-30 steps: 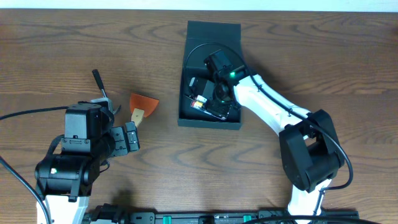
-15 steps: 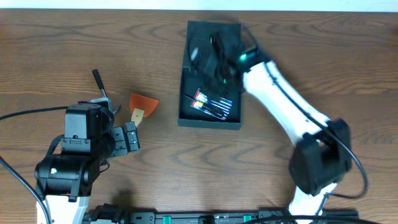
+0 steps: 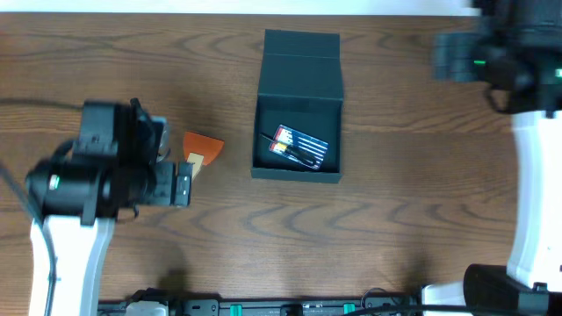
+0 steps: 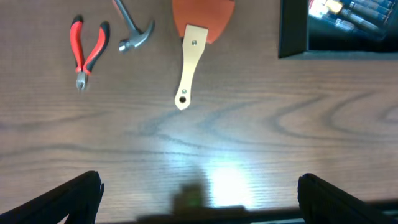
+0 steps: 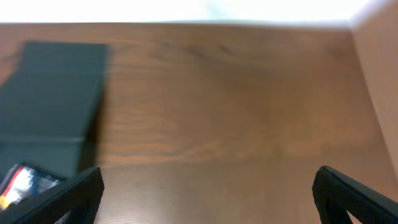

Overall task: Pack container
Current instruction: 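Release the screwdriver and raise the right gripper away from the box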

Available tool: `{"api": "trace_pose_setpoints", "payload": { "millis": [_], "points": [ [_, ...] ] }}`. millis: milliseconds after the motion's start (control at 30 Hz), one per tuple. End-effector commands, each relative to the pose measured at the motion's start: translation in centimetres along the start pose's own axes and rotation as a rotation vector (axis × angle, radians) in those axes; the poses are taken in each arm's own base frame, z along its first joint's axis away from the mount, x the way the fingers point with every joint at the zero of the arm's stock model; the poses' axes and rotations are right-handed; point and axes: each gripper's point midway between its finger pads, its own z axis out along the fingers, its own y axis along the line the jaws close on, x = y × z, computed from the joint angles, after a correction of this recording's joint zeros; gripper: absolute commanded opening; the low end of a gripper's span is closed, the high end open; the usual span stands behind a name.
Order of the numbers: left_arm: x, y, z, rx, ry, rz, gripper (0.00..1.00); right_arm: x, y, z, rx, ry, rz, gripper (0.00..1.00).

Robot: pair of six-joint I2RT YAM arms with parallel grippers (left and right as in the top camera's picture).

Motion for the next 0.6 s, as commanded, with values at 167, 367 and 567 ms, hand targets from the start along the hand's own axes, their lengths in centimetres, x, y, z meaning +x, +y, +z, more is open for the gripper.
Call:
{"api": "trace_pose_setpoints", "payload": {
  "millis": [167, 367, 567],
  "points": [
    [-3.2, 1.6, 6.4, -0.056, 0.075, 0.082, 0.98, 3.4, -5.9, 2.6, 0.032, 0.120, 0.282, 0.99],
    [-1.4, 3.2, 10.3, -0.135, 0.192, 0.105, 0.99, 6.3, -5.8, 5.7, 0.033, 0.201, 0.283, 0.99],
    [0.8, 3.3, 14.4, -0.126, 0.226, 0.113, 0.98, 9.6, -5.4, 8.9, 0.031, 0.270, 0.283, 0.99]
  ]
}}
